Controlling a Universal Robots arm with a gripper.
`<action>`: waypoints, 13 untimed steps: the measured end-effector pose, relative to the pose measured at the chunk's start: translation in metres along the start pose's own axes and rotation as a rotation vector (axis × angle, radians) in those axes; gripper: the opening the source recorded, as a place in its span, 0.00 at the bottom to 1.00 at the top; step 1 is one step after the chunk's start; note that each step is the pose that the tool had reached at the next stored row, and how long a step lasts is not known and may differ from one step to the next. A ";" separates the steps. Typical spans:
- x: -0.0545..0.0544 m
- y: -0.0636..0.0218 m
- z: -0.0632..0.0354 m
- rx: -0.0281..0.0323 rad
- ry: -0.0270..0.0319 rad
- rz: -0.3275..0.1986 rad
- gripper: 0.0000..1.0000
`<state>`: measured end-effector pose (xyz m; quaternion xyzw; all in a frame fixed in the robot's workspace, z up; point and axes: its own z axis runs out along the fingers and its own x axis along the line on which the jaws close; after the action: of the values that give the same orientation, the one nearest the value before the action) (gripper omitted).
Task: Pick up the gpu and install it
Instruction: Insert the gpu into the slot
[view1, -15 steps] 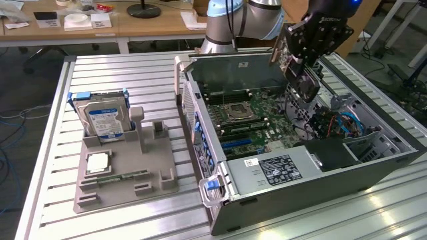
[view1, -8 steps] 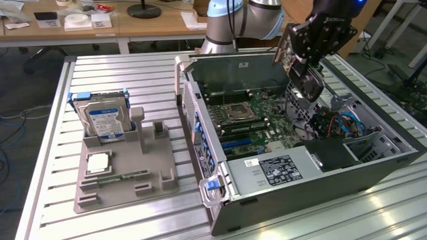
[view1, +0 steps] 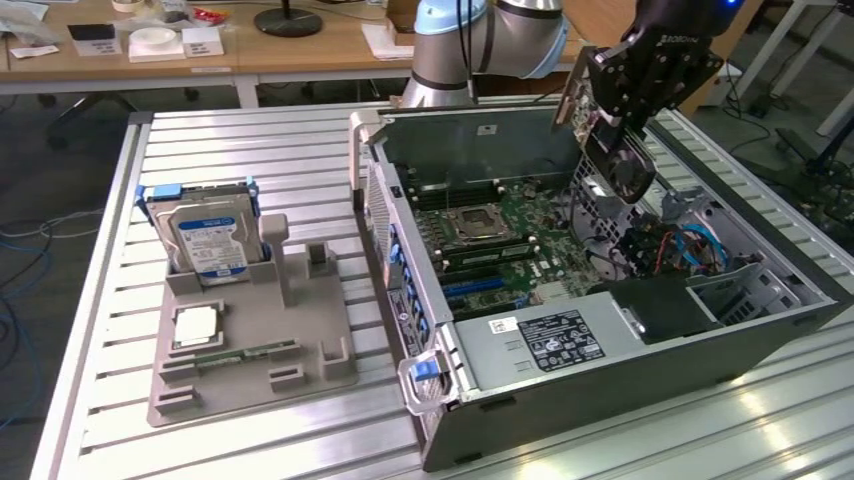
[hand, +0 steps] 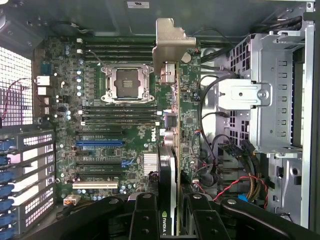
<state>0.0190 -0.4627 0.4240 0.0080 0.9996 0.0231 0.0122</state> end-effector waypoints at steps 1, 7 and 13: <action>0.000 0.0000 0.0000 0.0000 0.0001 0.000 0.27; 0.000 0.0000 0.0000 0.0000 0.0000 0.000 0.27; 0.000 0.0000 0.0000 0.0000 0.0002 -0.004 0.27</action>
<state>0.0190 -0.4627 0.4240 0.0060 0.9996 0.0231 0.0122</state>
